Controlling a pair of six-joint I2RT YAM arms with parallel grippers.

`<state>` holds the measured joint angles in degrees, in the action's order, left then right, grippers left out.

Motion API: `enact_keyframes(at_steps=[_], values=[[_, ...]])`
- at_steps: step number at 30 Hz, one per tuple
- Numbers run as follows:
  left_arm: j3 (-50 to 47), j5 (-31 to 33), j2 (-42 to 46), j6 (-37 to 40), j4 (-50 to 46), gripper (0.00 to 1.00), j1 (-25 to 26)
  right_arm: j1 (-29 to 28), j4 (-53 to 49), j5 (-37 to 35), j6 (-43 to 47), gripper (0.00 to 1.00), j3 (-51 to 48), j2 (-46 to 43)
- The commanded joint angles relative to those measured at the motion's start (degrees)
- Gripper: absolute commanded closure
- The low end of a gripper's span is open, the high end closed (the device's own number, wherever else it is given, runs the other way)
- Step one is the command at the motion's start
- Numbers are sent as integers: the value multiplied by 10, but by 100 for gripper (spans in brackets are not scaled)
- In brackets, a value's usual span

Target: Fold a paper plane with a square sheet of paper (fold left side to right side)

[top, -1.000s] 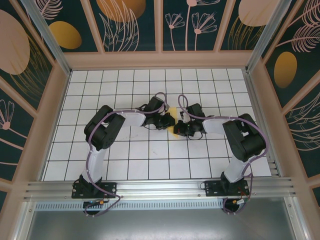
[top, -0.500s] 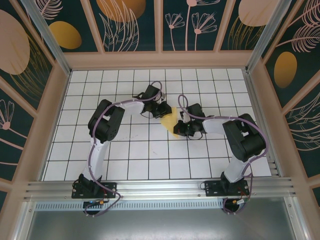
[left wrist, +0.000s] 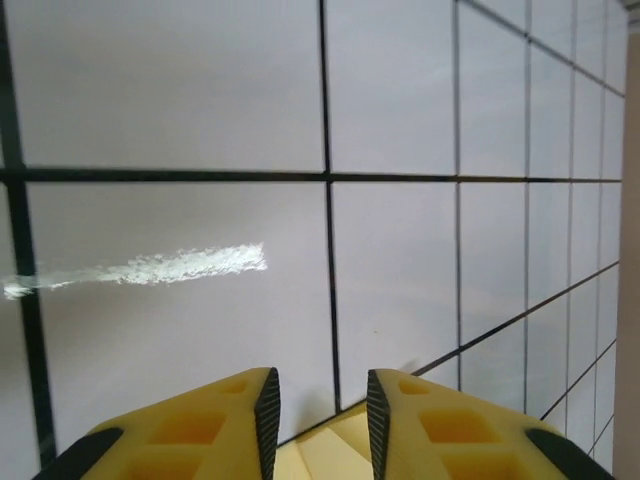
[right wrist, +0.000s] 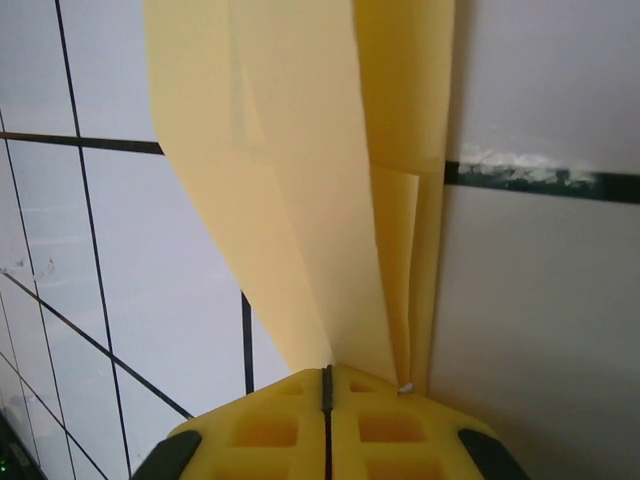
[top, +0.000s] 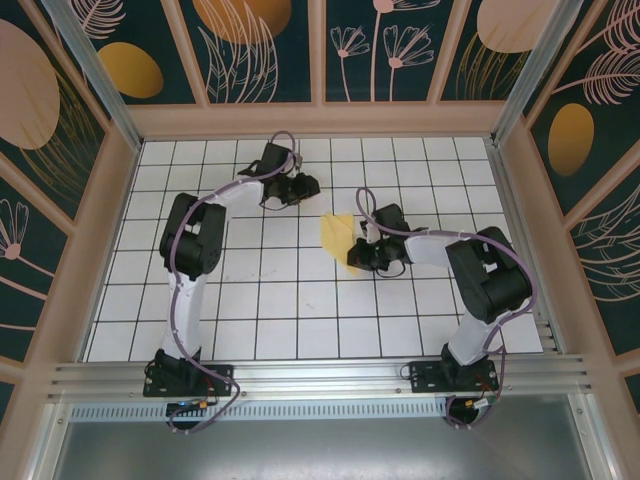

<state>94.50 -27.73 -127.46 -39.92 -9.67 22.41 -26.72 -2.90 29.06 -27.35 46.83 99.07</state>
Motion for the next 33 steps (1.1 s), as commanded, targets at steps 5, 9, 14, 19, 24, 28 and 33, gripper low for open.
enact_keyframes(at_steps=[5, 9, 14, 19, 24, 28, 33], values=[[-104, -25, 116, 4, 38, 61, 2, 26, 1, -50, 17, 62, 27, -121], [-201, -54, 148, -41, 117, 60, 9, 85, 24, -48, 11, 45, -22, -180], [-233, -83, 131, -70, 170, 57, 34, 128, 56, -1, 12, 41, -57, -189], [-209, -92, 84, -85, 187, 57, 63, 133, 97, 19, -8, 41, -84, -191], [-182, -88, 46, -95, 188, 57, 71, 134, 98, 23, -11, 41, -92, -190], [-167, -97, 21, -102, 195, 57, 77, 133, 95, 25, -9, 40, -97, -194], [-147, -107, -5, -108, 199, 60, 84, 135, 95, 25, -10, 40, -106, -200]])
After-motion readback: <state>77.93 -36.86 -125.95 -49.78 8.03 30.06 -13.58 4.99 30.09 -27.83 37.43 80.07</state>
